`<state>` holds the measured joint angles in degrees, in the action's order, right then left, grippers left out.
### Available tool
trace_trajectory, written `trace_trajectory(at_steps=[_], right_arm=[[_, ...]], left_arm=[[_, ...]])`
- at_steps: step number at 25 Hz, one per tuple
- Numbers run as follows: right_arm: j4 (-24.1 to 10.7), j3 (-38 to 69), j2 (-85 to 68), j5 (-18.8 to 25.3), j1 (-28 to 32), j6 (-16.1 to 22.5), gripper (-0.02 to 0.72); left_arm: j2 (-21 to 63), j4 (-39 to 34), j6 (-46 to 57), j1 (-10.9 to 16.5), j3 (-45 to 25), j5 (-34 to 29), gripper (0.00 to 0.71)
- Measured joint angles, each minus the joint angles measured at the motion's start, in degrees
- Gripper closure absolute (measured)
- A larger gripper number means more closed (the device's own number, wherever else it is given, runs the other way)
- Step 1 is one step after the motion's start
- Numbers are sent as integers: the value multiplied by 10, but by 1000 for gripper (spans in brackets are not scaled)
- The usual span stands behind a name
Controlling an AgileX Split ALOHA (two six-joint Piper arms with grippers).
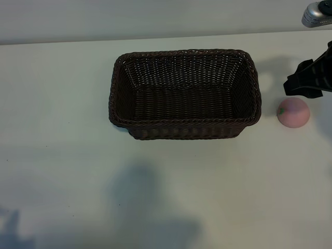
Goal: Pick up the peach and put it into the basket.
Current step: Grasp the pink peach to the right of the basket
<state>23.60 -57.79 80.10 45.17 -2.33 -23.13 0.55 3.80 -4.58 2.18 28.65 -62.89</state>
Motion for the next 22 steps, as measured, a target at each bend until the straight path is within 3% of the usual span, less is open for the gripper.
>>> trace_trajectory(at_steps=[9,13,17,22], right_arm=[[-16,0,0,-2,0,-1,157],[-82,0,7,-26,0,12,157],[-150,0,47,-73,0,64,157],[-177,0,120,-125,0,98,157]], left_arm=[[0,0,0,0,0,2,118],[0,0,0,0,0,2,118],[0,0,0,0,0,2,118],[0,0,0,0,0,2,118]])
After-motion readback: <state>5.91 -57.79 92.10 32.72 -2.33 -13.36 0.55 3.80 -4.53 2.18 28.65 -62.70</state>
